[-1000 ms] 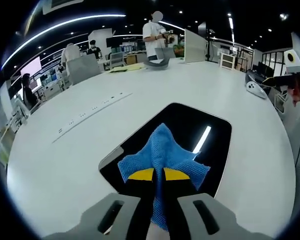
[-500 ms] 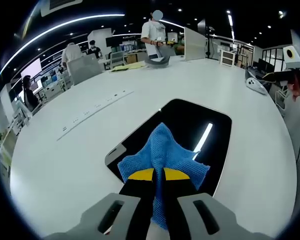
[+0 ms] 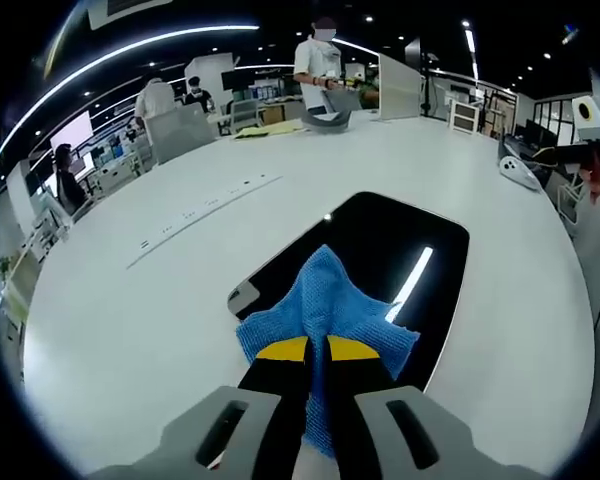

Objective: Wipe the mirror surface with the cleaning cloth until all visible marks leave the cleaned area.

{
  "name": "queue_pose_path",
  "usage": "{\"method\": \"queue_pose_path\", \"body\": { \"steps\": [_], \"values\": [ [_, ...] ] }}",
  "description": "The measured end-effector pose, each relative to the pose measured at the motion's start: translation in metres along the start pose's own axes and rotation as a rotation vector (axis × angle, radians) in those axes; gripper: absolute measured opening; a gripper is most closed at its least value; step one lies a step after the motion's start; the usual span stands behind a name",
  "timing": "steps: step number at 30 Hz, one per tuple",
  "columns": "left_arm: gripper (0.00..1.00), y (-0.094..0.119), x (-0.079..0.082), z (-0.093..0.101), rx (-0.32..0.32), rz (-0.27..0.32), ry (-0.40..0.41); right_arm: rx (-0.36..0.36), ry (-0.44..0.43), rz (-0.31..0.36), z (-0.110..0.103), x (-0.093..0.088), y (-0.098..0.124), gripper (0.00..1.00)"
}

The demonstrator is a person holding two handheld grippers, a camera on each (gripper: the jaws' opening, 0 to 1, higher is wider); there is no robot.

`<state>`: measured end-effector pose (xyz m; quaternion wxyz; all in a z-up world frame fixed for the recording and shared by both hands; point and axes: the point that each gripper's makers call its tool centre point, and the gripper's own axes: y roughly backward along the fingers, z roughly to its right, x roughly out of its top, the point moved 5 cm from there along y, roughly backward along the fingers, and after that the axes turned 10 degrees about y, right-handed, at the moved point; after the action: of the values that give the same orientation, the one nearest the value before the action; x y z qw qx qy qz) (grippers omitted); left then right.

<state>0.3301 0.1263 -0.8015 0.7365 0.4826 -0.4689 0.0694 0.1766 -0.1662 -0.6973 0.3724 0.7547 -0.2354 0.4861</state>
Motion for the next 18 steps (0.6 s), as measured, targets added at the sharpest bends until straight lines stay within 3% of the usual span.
{"method": "queue_pose_path", "body": {
  "steps": [18],
  "values": [
    [0.03,0.0081,-0.0063,0.0006,0.02,0.01,0.003,-0.025,-0.003,0.003,0.0022,-0.0035,0.0065,1.0]
  ]
}}
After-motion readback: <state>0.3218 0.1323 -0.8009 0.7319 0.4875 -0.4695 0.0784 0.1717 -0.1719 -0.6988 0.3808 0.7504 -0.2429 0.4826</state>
